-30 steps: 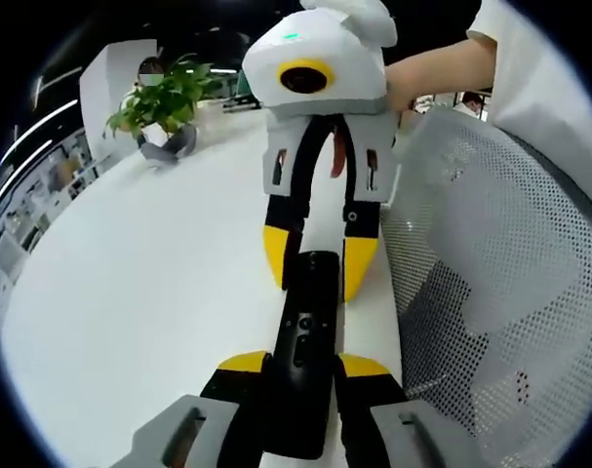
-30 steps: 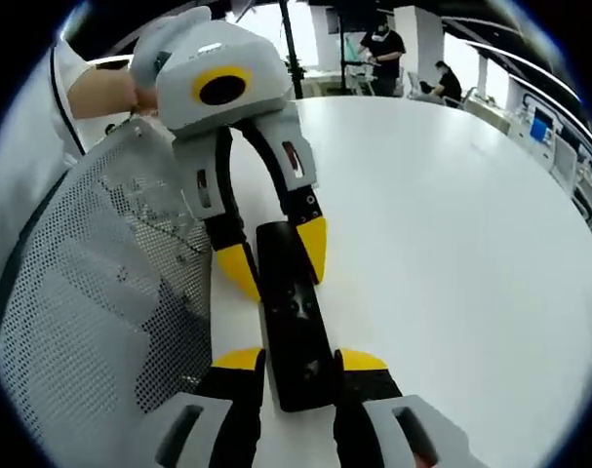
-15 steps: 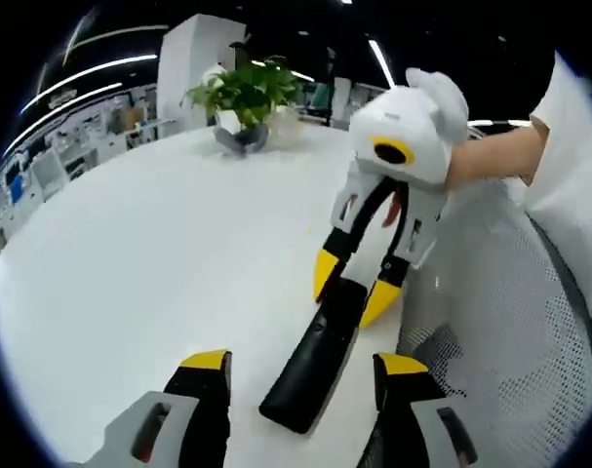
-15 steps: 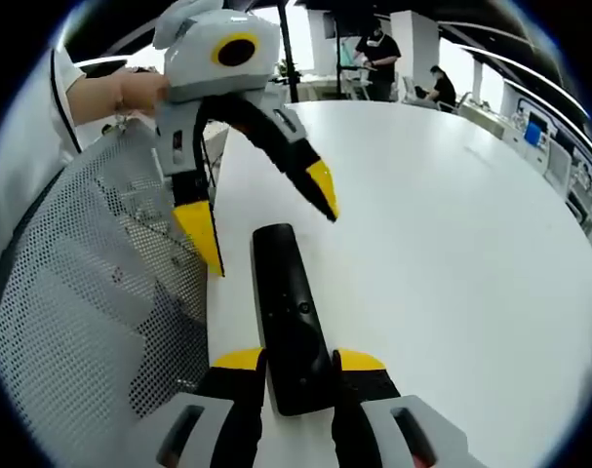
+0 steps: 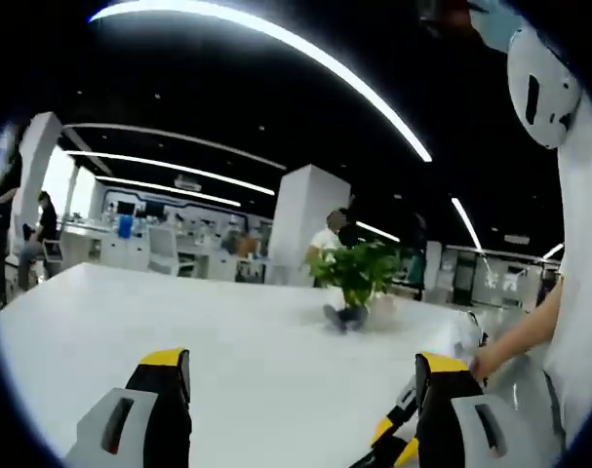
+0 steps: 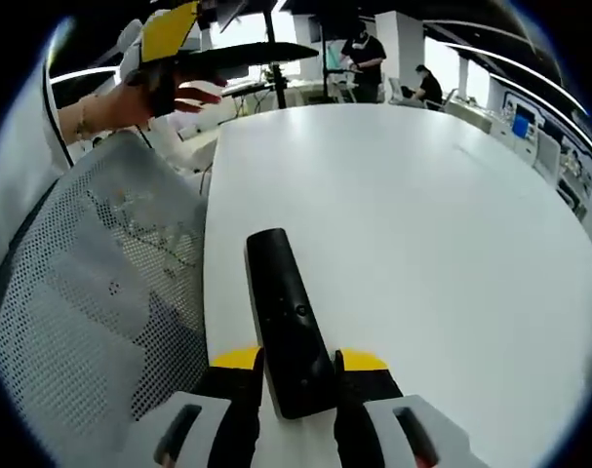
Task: Press the specified remote control buttons in sequence, fully releasing each button before pressing the next.
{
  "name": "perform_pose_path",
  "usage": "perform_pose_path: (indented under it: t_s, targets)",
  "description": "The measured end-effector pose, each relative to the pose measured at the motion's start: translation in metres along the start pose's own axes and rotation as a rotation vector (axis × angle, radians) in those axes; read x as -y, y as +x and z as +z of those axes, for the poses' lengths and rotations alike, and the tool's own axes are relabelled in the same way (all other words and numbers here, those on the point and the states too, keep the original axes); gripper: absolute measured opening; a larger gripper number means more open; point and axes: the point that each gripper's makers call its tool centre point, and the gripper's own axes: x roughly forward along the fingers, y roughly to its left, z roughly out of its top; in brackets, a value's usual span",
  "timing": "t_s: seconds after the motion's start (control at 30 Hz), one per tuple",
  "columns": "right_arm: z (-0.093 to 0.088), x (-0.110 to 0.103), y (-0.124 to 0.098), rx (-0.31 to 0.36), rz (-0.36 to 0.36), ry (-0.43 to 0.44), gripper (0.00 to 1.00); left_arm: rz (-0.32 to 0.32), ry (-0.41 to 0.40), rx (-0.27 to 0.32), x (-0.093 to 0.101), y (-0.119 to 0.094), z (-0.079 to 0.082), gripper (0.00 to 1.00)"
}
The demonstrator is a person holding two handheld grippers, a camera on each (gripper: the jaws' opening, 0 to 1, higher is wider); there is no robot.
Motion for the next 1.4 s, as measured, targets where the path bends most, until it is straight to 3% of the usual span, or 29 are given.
perform_pose_path:
  t_s: [0.07, 0.13, 0.23, 0.3, 0.37, 0.47, 0.5, 0.67, 0.73, 0.77, 0.87, 1.03, 1.2, 1.4]
  targets:
    - [0.001, 0.003, -0.002, 0.007, -0.014, 0.005, 0.29, 0.04, 0.025, 0.086, -0.003, -0.006, 0.011, 1.0]
    - [0.003, 0.003, -0.004, 0.02, -0.009, 0.009, 0.28, 0.079, 0.082, 0.091, -0.006, -0.011, 0.013, 1.0]
    - [0.006, 0.001, -0.007, 0.035, 0.001, 0.025, 0.29, 0.117, 0.07, 0.107, -0.008, -0.015, 0.016, 1.0]
    - [0.001, 0.002, -0.007, -0.011, -0.007, -0.021, 0.3, 0.13, 0.081, 0.133, -0.01, -0.015, 0.02, 1.0]
    - [-0.001, 0.0, -0.006, -0.037, 0.006, -0.078, 0.28, 0.139, 0.081, 0.12, -0.013, -0.014, 0.018, 1.0]
    - [-0.005, -0.002, -0.004, -0.075, 0.01, -0.133, 0.22, 0.172, 0.056, 0.0, -0.021, -0.013, -0.003, 1.0]
    - [-0.005, -0.003, -0.002, -0.079, 0.015, -0.155, 0.22, 0.174, 0.044, -0.01, -0.023, -0.013, -0.005, 1.0]
    - [-0.006, -0.002, 0.001, -0.121, 0.035, -0.193, 0.22, 0.175, 0.015, 0.019, -0.027, -0.014, -0.001, 1.0]
    - [-0.003, 0.008, 0.0, -0.13, -0.016, -0.308, 0.21, 0.191, -0.003, 0.018, -0.031, -0.016, -0.002, 1.0]
    - [-0.005, 0.006, 0.0, -0.156, -0.001, -0.31, 0.2, 0.198, -0.015, 0.026, -0.033, -0.018, -0.001, 1.0]
    - [-0.001, 0.013, 0.002, -0.15, 0.01, -0.28, 0.2, 0.219, -0.053, 0.051, -0.04, -0.021, 0.002, 1.0]
    - [0.0, 0.032, 0.001, -0.176, -0.013, -0.297, 0.2, 0.234, -0.101, 0.061, -0.046, -0.025, 0.0, 1.0]
    - [0.003, 0.058, 0.0, -0.226, -0.023, -0.288, 0.2, 0.217, -0.065, 0.013, -0.039, -0.021, -0.007, 1.0]
    - [0.006, 0.079, -0.001, -0.247, 0.0, -0.269, 0.2, 0.212, -0.043, 0.013, -0.038, -0.021, -0.006, 1.0]
